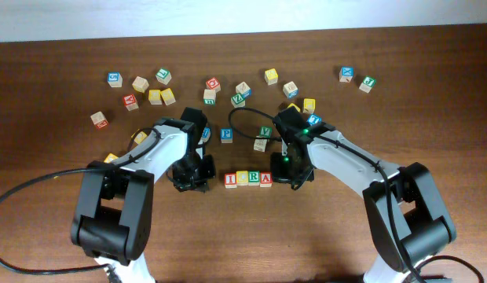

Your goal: Spell out ICRA

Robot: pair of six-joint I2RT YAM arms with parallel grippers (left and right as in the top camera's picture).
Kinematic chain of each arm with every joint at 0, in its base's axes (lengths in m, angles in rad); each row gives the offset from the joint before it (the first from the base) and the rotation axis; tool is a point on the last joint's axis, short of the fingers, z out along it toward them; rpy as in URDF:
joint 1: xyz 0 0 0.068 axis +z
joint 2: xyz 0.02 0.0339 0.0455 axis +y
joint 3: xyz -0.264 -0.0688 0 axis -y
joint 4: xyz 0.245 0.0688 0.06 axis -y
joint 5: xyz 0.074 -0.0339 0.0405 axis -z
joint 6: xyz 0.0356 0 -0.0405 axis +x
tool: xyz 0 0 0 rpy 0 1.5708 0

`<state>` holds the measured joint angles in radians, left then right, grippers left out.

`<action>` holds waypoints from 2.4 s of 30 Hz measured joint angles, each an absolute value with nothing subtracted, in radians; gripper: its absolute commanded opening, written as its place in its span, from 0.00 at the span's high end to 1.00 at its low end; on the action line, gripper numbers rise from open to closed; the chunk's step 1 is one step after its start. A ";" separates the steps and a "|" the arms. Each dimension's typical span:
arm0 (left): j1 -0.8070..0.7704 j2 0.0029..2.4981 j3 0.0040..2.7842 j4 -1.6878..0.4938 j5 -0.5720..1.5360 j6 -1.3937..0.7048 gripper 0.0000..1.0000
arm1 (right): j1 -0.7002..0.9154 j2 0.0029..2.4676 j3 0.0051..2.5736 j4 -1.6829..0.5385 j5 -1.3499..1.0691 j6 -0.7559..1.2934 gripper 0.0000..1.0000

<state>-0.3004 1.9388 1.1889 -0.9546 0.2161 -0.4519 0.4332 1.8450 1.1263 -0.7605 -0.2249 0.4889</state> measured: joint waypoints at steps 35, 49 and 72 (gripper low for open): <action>-0.590 1.851 1.099 -0.787 0.094 -0.656 1.00 | 0.262 1.845 1.126 -0.883 -0.229 0.342 0.96; -0.058 1.470 1.099 -1.015 0.081 -0.652 1.00 | 0.462 1.845 1.123 -0.987 -0.374 0.367 0.96; -0.034 1.470 1.071 -1.033 0.081 -0.604 0.96 | 0.638 1.845 1.122 -0.778 -0.120 0.625 0.96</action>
<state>-0.0341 1.4696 1.0710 -1.0332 0.0807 -0.6044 0.6376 1.8454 1.1217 -0.7784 -0.1196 0.6254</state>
